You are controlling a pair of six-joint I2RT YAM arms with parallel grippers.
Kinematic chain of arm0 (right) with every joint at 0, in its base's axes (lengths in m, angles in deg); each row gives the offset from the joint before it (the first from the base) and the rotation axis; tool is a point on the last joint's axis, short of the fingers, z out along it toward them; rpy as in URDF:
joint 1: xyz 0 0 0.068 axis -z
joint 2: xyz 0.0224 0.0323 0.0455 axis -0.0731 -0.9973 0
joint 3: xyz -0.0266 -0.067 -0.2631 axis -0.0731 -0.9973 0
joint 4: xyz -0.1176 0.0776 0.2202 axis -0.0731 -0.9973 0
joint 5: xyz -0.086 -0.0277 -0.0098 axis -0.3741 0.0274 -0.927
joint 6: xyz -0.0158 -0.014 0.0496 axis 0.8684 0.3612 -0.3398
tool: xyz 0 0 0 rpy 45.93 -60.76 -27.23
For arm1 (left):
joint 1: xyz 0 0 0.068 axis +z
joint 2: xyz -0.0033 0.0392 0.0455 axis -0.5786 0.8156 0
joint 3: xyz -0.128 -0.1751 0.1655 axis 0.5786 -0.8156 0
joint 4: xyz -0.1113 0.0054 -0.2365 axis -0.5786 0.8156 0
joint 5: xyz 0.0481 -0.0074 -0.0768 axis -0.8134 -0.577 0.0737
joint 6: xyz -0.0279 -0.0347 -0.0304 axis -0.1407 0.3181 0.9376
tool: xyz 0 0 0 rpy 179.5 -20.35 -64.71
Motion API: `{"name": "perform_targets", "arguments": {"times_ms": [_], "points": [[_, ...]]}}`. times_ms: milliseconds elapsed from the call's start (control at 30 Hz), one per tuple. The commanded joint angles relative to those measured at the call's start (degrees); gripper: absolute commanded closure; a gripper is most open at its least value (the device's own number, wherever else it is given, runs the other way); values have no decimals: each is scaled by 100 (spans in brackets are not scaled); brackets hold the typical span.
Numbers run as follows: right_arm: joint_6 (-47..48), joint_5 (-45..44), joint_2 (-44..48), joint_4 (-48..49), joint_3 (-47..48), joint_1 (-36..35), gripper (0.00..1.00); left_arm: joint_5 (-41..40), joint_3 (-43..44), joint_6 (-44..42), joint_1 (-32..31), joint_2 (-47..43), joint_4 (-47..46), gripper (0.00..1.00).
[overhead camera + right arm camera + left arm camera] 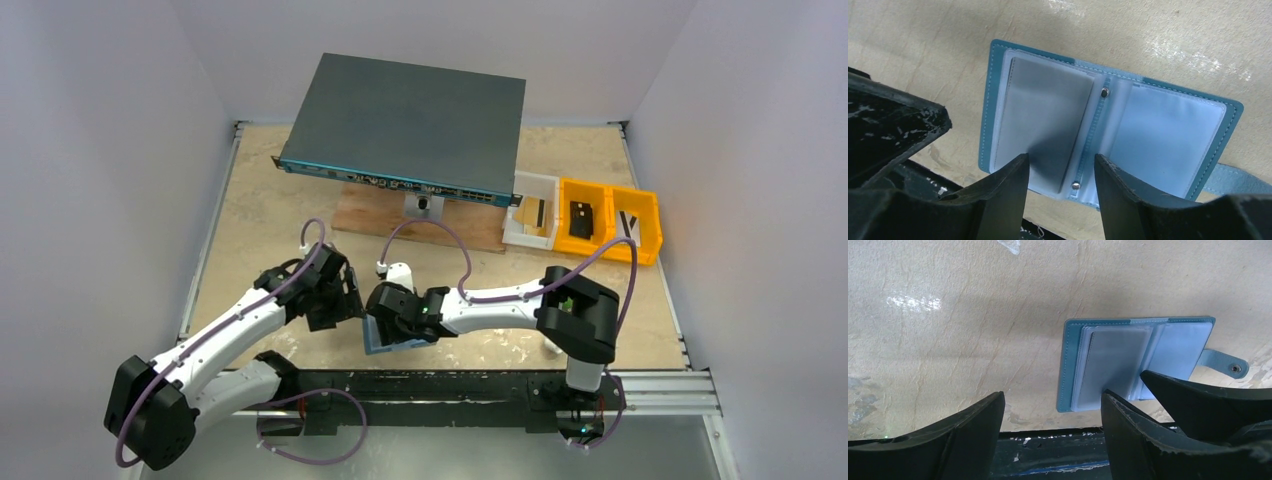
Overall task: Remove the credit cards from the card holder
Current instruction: Remove the credit card from the card holder.
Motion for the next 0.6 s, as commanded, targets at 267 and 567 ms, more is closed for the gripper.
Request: {"name": "perform_targets", "arguments": {"times_ms": [267,567], "points": [[-231,370,-243,252,-398,69,83,384,-157,-22,52,214,-399,36],[-296,1219,64,1463,-1352,428,95,834,-192,-193,38,444,-808,68]]}}
